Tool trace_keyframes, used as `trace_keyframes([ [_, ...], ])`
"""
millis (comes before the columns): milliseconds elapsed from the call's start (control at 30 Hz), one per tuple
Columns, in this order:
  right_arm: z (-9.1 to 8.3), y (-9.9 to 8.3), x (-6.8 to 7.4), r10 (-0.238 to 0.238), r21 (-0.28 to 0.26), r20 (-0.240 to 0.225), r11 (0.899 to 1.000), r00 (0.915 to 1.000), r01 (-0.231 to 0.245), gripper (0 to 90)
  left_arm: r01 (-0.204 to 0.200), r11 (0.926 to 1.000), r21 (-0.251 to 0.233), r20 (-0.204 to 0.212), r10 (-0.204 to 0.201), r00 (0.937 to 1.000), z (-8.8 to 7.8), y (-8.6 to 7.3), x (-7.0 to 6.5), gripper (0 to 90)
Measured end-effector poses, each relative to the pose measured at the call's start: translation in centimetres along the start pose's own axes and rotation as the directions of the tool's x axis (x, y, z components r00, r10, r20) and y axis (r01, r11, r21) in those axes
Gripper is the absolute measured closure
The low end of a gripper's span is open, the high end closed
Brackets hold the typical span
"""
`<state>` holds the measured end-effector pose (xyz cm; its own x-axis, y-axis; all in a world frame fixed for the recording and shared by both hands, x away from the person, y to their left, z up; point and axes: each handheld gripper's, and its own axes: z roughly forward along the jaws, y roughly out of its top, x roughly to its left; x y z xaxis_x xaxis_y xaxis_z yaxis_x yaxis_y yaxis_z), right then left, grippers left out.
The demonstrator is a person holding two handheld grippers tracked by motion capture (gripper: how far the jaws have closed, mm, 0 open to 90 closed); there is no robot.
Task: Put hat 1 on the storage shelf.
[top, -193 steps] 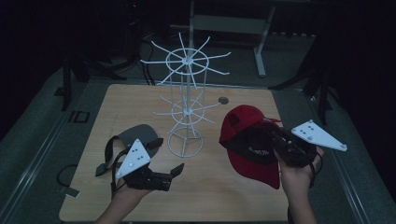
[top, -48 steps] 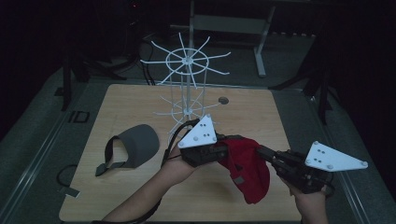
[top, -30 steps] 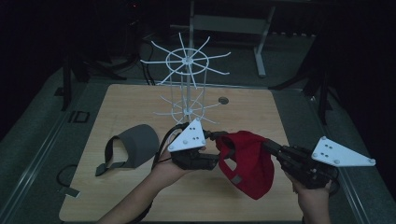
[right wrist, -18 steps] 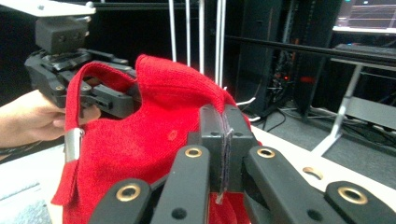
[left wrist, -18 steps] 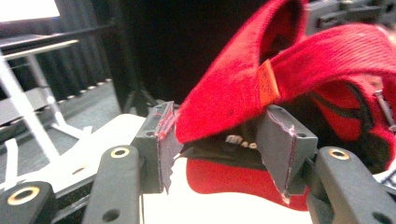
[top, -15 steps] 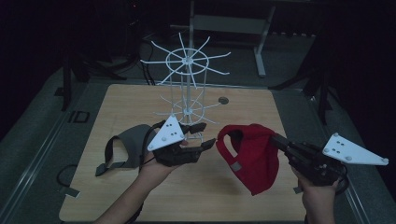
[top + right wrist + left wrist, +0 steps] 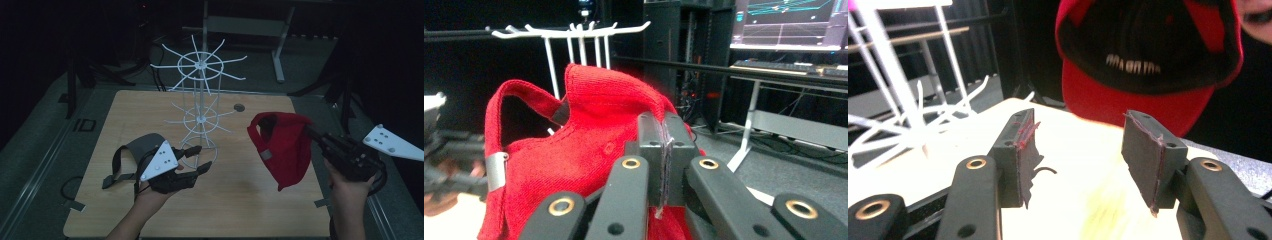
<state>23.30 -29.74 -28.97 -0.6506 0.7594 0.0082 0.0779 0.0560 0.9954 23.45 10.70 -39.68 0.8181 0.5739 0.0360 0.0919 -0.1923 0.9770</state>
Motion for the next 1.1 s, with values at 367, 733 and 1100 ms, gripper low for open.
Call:
trace_keyframes([
  [367,1.0,2.3,-1.3,0.01,-0.044,0.056,0.999,0.9984,-0.008,89.3,0.039,0.9985,0.04,-0.022,-0.038,0.9991,-1.6,-3.9,0.7,48.9],
  [733,2.7,5.6,-1.9,0.015,-0.086,0.083,0.996,0.9964,-0.008,89.3,0.098,0.9925,0.073,-0.053,-0.095,0.9941,-3.0,-7.4,1.1,49.0],
  [1100,5.6,6.9,-1.7,0.024,-0.067,0.085,0.998,0.9961,-0.018,89.2,0.121,0.9903,0.069,-0.079,-0.115,0.9902,-4.1,-8.3,1.4,48.9],
])
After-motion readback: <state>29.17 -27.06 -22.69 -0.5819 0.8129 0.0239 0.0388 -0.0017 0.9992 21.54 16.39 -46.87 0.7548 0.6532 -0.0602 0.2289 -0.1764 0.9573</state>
